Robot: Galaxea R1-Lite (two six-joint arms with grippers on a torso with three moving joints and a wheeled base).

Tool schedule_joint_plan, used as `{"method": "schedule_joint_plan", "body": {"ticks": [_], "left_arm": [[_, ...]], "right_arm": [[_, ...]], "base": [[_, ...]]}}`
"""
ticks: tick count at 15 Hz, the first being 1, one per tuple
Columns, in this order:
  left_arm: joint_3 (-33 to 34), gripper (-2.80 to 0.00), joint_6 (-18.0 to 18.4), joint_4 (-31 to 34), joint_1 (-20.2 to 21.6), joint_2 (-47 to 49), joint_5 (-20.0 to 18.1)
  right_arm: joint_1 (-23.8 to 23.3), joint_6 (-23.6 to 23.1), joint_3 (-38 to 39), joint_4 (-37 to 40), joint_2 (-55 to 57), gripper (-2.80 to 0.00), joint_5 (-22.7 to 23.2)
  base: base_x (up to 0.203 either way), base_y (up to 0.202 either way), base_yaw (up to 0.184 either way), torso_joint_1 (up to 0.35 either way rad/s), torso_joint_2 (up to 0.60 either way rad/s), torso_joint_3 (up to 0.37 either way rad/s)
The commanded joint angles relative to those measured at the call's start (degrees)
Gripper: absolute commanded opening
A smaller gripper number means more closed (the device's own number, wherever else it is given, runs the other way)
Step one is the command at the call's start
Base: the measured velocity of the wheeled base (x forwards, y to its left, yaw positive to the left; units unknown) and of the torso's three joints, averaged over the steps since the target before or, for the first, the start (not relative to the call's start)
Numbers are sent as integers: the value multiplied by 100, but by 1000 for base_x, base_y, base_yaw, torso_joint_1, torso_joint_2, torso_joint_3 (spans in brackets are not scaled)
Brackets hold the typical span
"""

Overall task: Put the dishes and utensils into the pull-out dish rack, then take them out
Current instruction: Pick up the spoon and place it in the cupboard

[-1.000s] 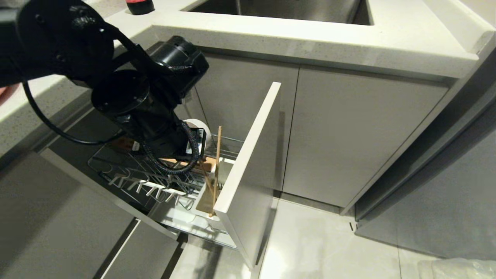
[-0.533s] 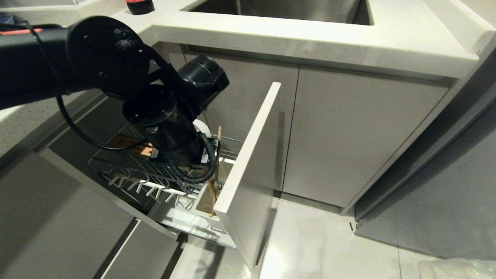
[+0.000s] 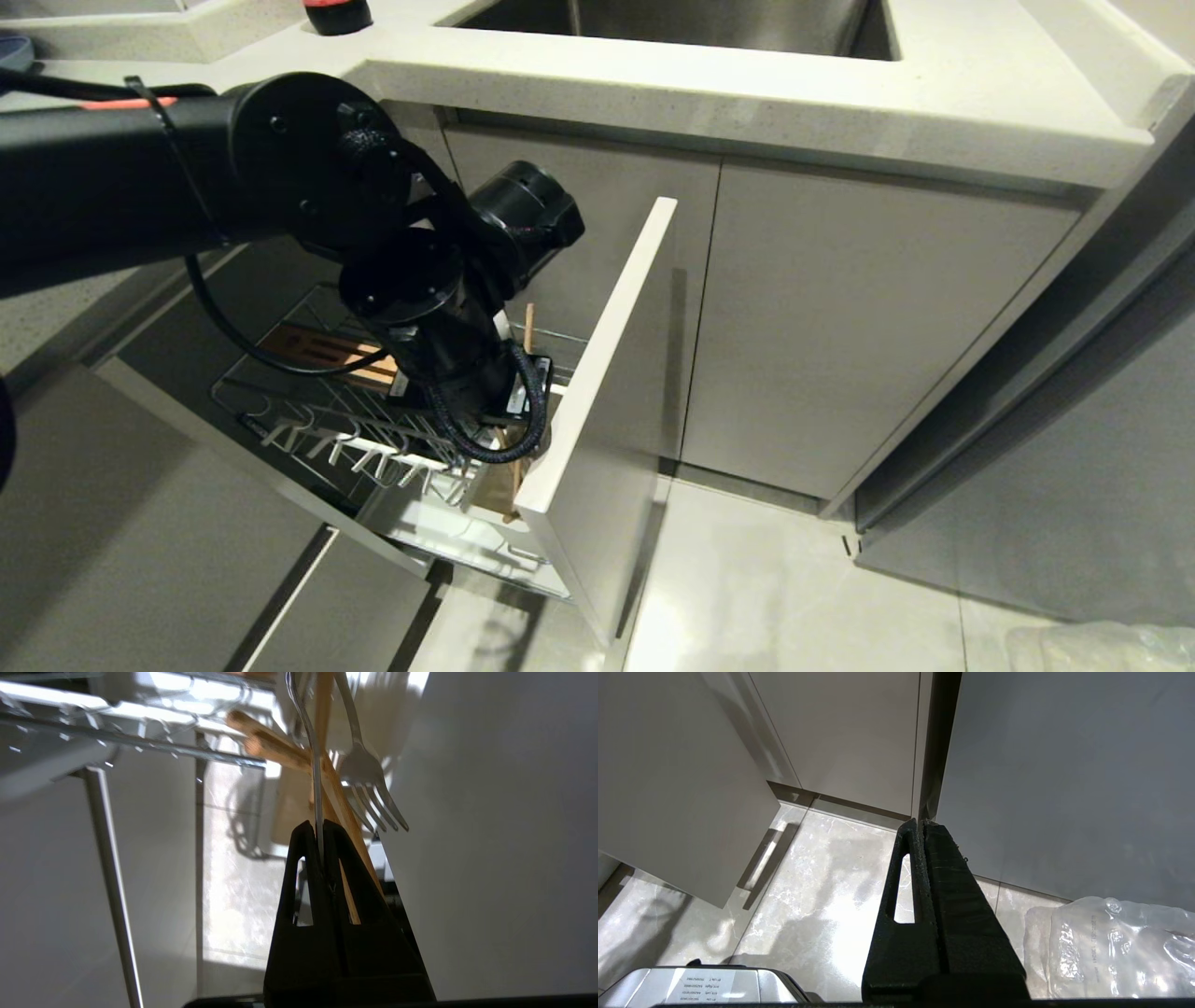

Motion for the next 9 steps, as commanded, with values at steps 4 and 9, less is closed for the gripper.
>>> {"method": "schedule_joint_plan", "body": {"ticks": [4,9], "left_arm": [[1,-280,-44,155,24,155,-196],[1,-280,-188,252,73,239,-119]], "right_arm": [[2,-5,1,-1,-4,-280,4],[2,-5,1,-1,-4,-280,4]], "base": [[0,0,0,0,0,0],[0,0,0,0,0,0]]}}
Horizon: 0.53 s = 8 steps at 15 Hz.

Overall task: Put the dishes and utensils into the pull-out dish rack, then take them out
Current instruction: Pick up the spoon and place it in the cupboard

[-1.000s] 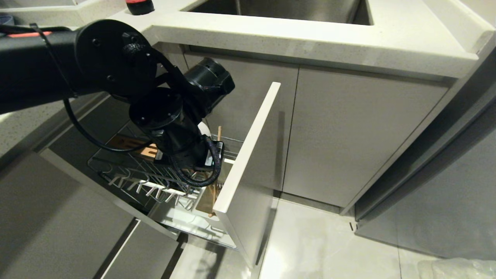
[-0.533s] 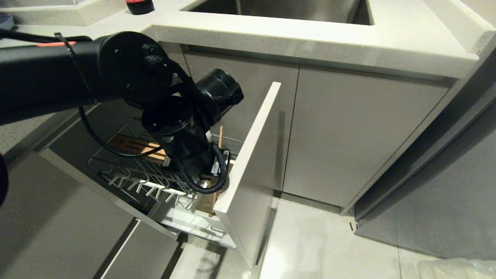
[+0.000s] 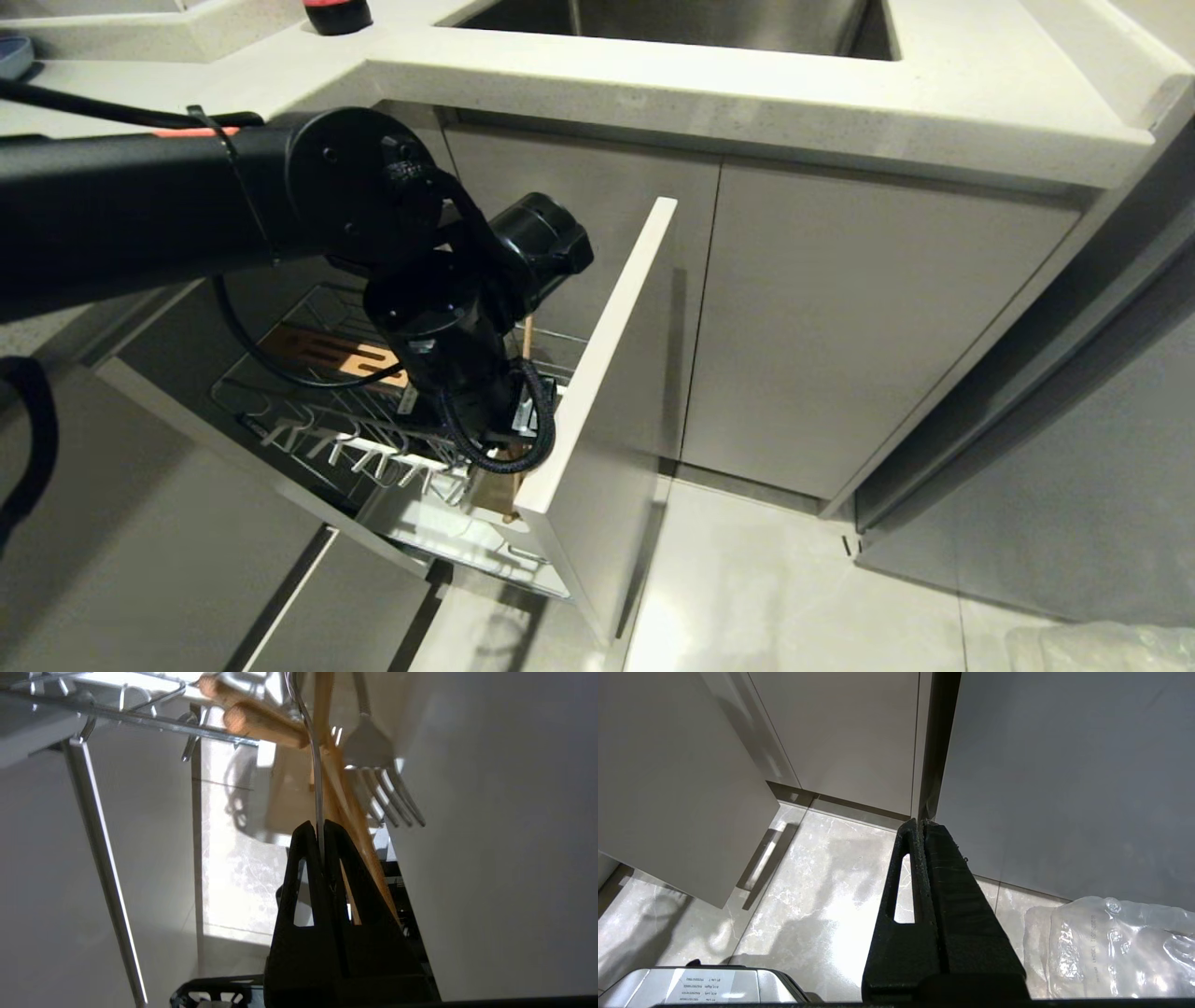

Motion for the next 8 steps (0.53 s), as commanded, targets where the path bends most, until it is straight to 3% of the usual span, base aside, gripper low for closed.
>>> {"method": "schedule_joint_plan", "body": {"ticks": [1,8], "left_arm": [[-2,-280,-30,51,43,71,14],[-2,-280,-43,70,108,238,-143]], "right_arm": [[2,-5,1,-1,-4,-280,4],[2,-5,1,-1,-4,-280,4]], "base": [[0,0,0,0,0,0],[0,0,0,0,0,0]]}}
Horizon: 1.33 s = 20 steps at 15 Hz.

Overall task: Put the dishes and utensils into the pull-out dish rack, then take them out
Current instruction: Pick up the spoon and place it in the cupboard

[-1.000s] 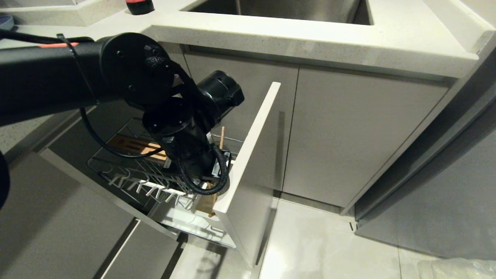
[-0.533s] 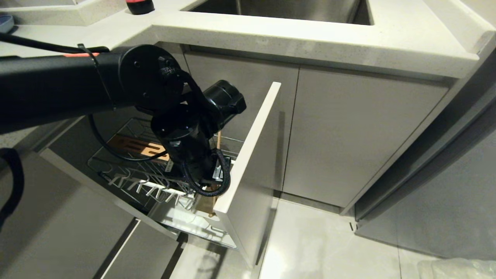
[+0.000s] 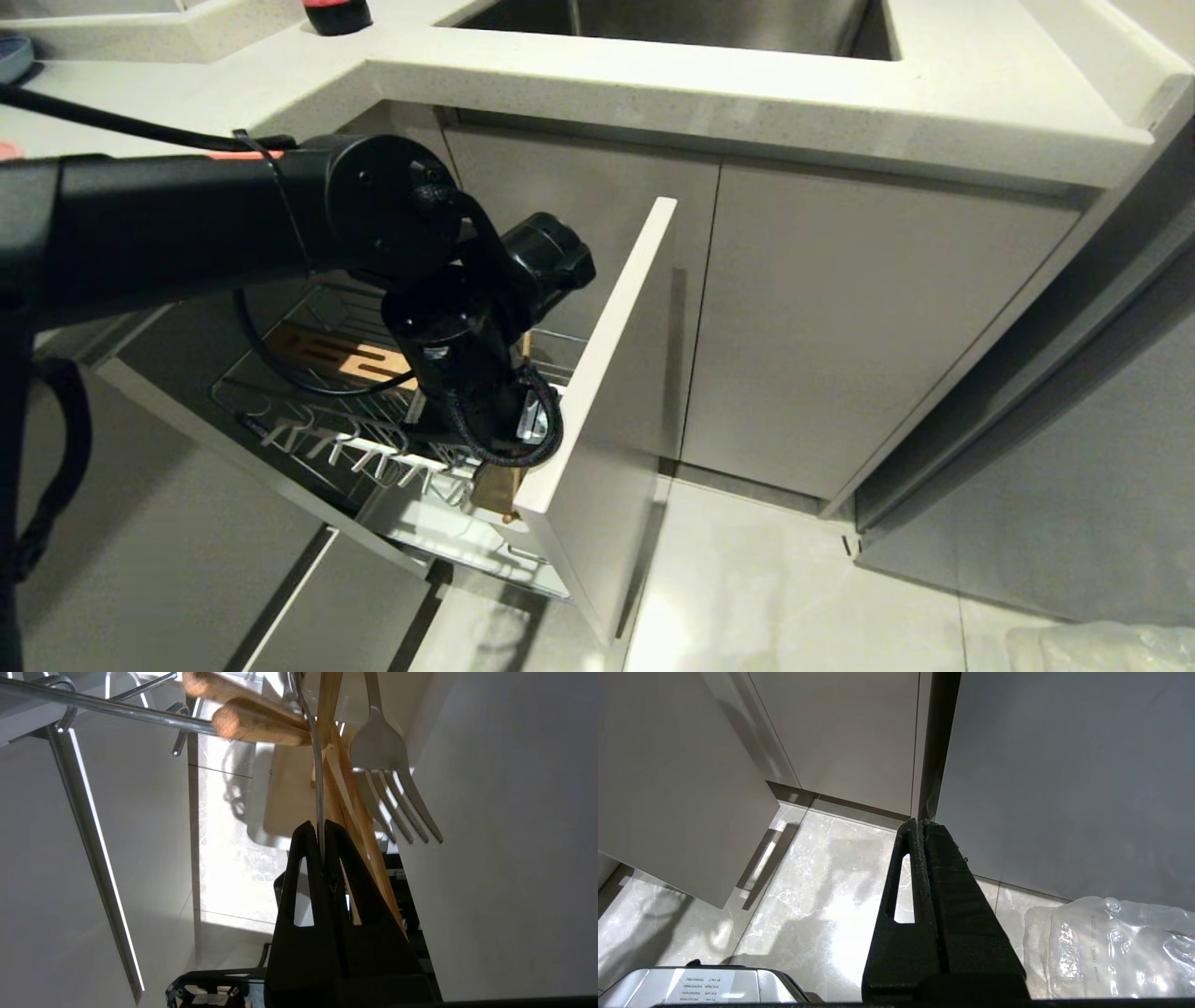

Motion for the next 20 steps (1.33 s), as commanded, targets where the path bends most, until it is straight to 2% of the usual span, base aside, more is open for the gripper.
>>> {"method": "schedule_joint_plan", "body": {"ticks": [1,9,16,20], "left_arm": [[1,-280,-18,20,9,80,-4],[-8,-280,-1,-431,137,312,-9],[-8,-280,17,-395,217,394,-36],[-8,-280,12,-380,261,397,-203]], "right_arm": [[2,-3,1,1,-4,-280,2],[2,-3,1,1,-3,-280,2],[2,-3,1,1,-4,-280,2],[2,-3,1,1,-3,-280,2]], "base": [[0,0,0,0,0,0],[0,0,0,0,0,0],[0,0,0,0,0,0],[0,0,0,0,0,0]]}}
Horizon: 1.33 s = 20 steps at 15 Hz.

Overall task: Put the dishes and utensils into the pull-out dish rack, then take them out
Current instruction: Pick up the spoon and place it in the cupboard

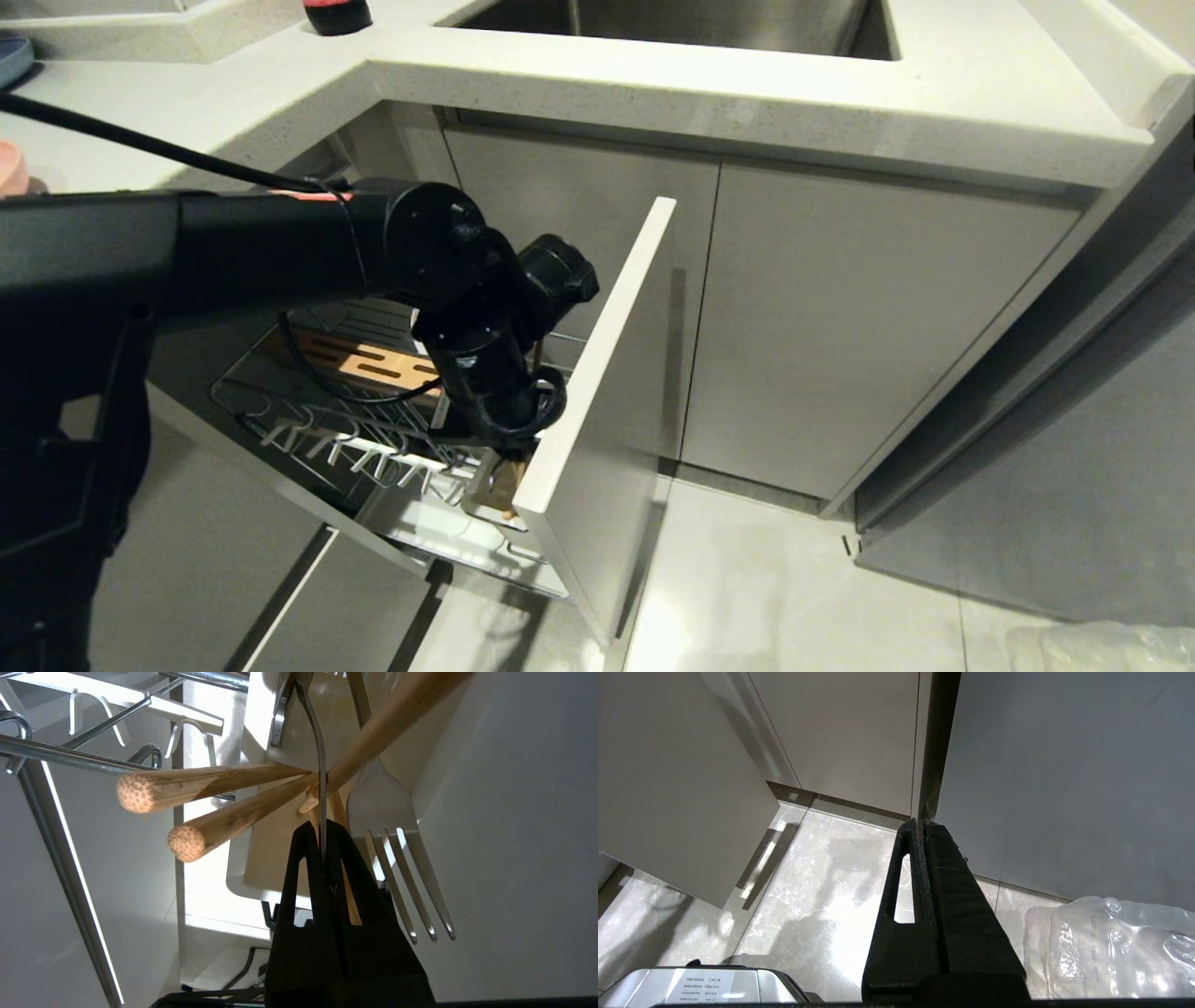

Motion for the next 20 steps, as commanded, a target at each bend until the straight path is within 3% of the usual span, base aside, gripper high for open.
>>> {"method": "schedule_joint_plan", "body": {"ticks": [1,13,20], "left_arm": [[3,-280,-36,41,-1,-6,10],[1,-280,-46,50,-9,-363,23],[-1,-280,-14,69,87,-221,-229]], "right_arm": [[2,-2,1,-1,-1,-280,2],[2,-2,1,-1,-4,-280,2],[2,-2,1,-1,-4,-280,2]], "base": [[0,0,0,0,0,0],[0,0,0,0,0,0],[0,0,0,0,0,0]]}}
